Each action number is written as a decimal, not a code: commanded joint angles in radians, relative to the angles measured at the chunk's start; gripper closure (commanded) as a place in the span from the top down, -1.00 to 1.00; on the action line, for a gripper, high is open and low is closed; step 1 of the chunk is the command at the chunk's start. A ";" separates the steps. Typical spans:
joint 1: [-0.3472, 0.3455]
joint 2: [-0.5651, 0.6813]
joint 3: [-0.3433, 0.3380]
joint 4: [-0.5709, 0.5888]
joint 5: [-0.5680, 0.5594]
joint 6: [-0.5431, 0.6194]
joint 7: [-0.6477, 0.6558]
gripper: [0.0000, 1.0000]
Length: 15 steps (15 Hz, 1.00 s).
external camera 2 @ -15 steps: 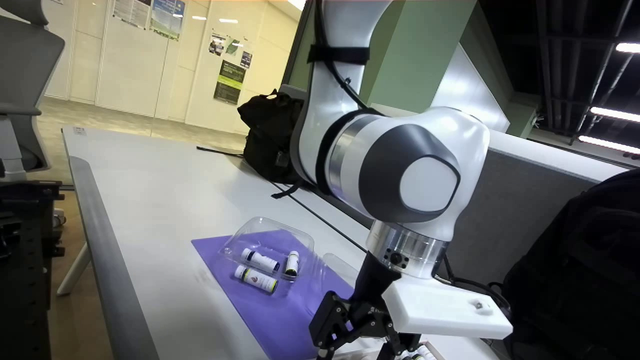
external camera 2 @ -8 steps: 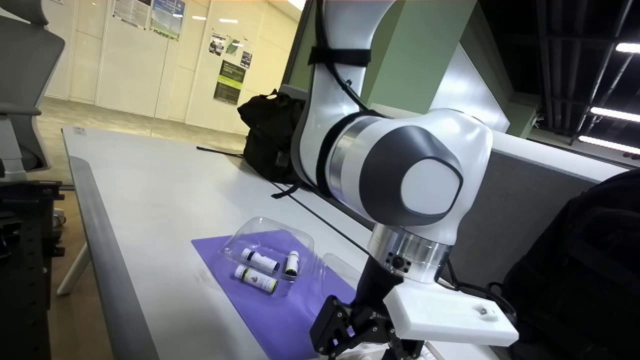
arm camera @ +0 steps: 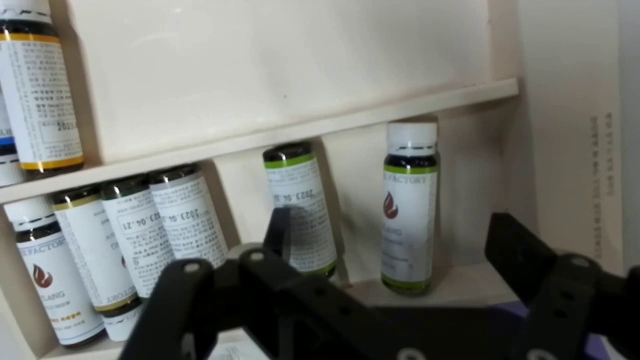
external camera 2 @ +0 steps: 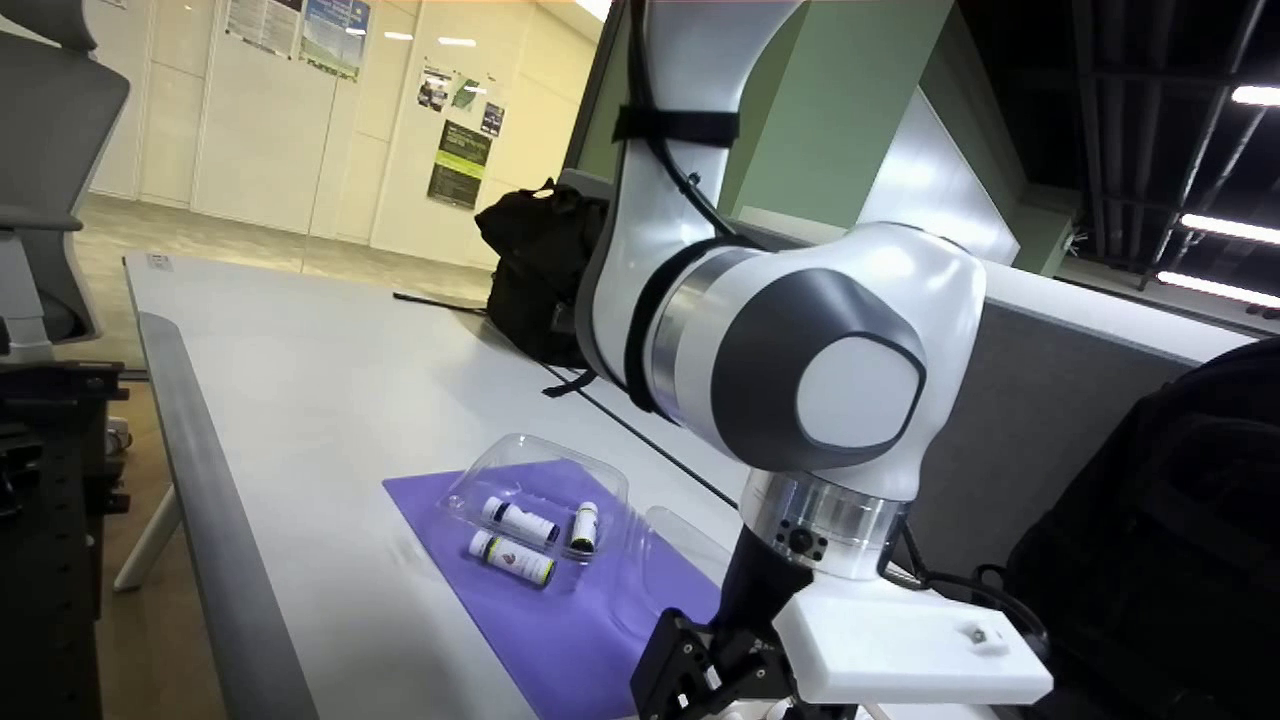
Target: Take one bottle out of the tray and put it in the clear container
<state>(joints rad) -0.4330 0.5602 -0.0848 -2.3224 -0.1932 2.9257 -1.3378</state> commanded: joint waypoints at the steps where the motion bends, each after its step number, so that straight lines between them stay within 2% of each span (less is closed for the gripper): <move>1: 0.028 0.020 -0.027 -0.006 -0.028 0.050 0.029 1.00; 2: 0.034 0.027 -0.032 -0.006 -0.033 0.065 0.031 0.50; 4: 0.049 0.033 -0.048 -0.005 -0.043 0.092 0.037 0.34; 10: 0.078 0.033 -0.080 -0.003 -0.058 0.116 0.049 -0.52; 12: 0.080 0.034 -0.081 -0.003 -0.056 0.112 0.051 -0.73; 13: 0.081 0.035 -0.082 -0.004 -0.056 0.112 0.052 -0.92; 15: 0.077 0.042 -0.081 -0.003 -0.054 0.111 0.053 -1.00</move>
<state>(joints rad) -0.3643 0.5909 -0.1526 -2.3252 -0.2241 3.0267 -1.3326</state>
